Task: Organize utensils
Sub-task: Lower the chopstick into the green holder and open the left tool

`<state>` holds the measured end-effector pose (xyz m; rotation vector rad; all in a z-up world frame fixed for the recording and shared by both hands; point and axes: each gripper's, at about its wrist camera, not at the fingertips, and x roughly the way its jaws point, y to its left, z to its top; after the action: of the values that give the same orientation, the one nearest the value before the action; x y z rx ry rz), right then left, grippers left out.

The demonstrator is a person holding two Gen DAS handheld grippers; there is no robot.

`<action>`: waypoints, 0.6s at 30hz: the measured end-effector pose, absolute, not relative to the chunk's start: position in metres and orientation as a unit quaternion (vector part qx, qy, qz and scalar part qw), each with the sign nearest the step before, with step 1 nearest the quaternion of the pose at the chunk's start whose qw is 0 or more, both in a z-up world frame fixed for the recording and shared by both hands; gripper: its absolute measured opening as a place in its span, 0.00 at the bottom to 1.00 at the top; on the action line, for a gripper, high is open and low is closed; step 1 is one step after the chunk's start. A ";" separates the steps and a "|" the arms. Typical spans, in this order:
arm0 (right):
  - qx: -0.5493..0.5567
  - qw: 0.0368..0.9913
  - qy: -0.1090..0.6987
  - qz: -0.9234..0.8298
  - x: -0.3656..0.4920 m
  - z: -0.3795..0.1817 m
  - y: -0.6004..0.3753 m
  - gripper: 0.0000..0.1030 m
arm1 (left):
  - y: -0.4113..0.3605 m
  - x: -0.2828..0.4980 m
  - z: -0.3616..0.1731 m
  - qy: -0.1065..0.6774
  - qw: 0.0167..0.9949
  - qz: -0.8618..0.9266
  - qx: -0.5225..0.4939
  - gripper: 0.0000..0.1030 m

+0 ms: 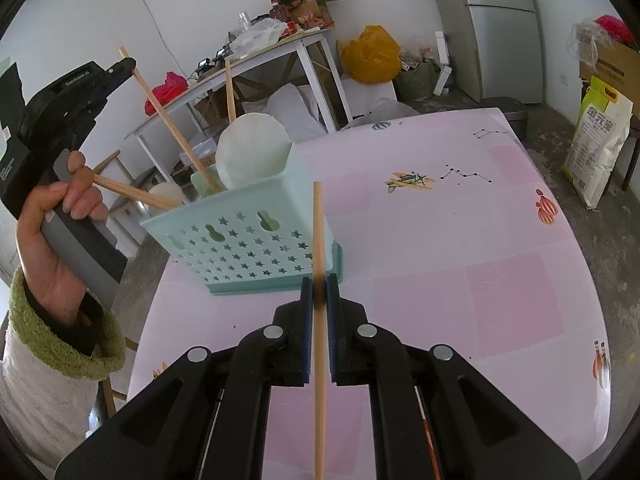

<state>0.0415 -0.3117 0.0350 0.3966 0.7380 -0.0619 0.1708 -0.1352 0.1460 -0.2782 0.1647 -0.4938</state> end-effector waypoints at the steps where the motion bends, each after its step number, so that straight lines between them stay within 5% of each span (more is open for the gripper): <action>1: 0.192 0.913 0.358 -0.030 0.041 0.035 -0.311 0.07 | -0.134 0.169 0.146 0.082 0.956 -0.245 -0.139 0.05; 18: 0.185 0.916 0.355 -0.035 0.038 0.039 -0.309 0.07 | -0.115 0.129 0.156 0.090 0.954 -0.257 -0.122 0.57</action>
<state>0.0379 -0.3088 0.0393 0.3809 0.7310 -0.0715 0.1290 -0.1150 0.1563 -0.2471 0.1833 -0.5226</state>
